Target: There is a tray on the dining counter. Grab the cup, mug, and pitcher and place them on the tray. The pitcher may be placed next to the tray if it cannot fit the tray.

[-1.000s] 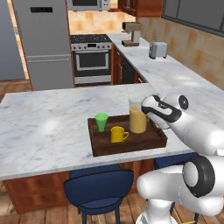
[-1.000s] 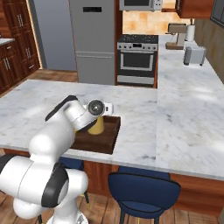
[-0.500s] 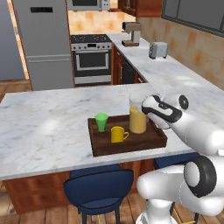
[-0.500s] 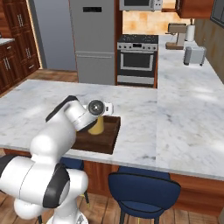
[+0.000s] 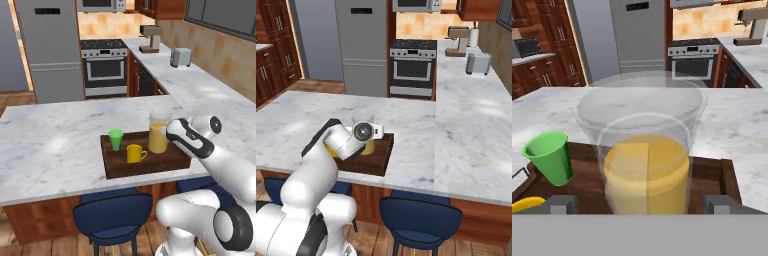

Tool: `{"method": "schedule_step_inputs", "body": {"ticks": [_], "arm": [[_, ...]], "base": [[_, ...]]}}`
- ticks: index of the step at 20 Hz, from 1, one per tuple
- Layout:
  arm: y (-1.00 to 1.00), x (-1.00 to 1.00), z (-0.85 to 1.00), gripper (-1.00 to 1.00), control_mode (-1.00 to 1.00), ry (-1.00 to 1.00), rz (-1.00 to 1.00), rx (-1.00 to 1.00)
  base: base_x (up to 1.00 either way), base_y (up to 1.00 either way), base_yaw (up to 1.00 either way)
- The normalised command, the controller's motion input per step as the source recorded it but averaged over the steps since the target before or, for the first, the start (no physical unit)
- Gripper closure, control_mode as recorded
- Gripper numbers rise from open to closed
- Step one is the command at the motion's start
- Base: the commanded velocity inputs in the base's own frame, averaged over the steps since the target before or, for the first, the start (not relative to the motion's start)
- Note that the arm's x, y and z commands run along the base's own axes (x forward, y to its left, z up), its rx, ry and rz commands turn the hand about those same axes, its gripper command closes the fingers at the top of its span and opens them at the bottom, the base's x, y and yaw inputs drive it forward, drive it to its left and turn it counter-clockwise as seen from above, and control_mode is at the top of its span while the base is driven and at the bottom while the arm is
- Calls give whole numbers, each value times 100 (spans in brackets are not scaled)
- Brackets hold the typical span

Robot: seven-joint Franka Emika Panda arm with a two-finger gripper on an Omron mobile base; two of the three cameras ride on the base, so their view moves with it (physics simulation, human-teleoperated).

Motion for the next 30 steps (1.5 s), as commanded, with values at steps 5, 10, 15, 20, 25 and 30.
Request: {"method": "schedule_step_inputs", "body": {"ticks": [5,10,15,20,25,30], "arm": [[0,-46,30,-100,-100,1,0,0],[0,-34,58,-100,-100,10,-1,0],[0,-53,61,-100,-100,16,-7,0],[0,-56,69,-100,-100,19,-8,0],[0,-76,61,-100,-100,13,-11,0],[14,-84,36,-100,-100,6,-10,0]], "base": [[0,0,0],[0,0,0],[0,0,0],[0,0,0],[0,0,0],[0,0,0]]}}
